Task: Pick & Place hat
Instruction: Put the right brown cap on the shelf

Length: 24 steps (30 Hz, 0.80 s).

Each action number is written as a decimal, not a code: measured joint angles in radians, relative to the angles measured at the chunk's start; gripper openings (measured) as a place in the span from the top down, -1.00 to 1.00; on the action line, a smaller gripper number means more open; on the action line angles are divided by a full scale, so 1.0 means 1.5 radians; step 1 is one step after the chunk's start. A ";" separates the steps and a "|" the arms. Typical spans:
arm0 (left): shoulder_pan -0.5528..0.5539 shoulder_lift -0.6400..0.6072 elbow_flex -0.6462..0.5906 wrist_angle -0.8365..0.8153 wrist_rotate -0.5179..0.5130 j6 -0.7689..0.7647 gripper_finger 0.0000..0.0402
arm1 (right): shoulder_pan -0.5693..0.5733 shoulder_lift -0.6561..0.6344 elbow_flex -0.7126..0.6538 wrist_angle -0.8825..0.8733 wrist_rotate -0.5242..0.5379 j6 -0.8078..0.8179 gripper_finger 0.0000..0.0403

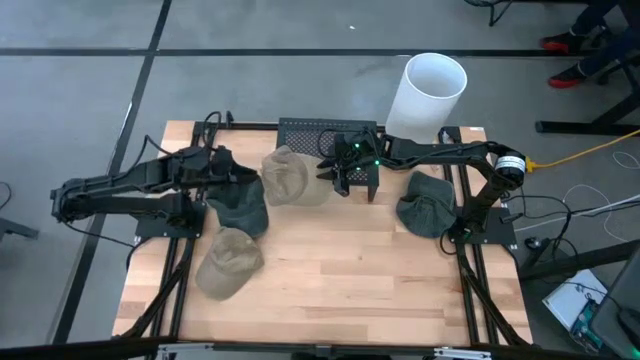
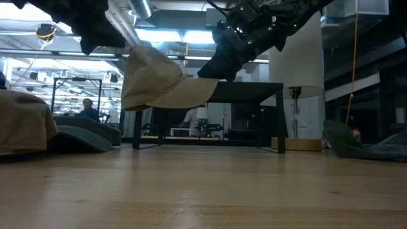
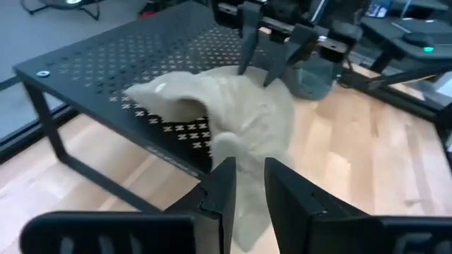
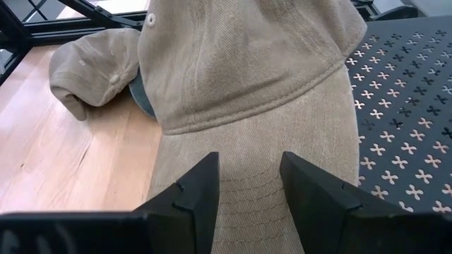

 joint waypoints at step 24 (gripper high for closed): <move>0.071 0.124 -0.001 0.085 0.097 0.013 -0.12 | 0.000 0.000 0.000 0.007 -0.001 0.001 0.23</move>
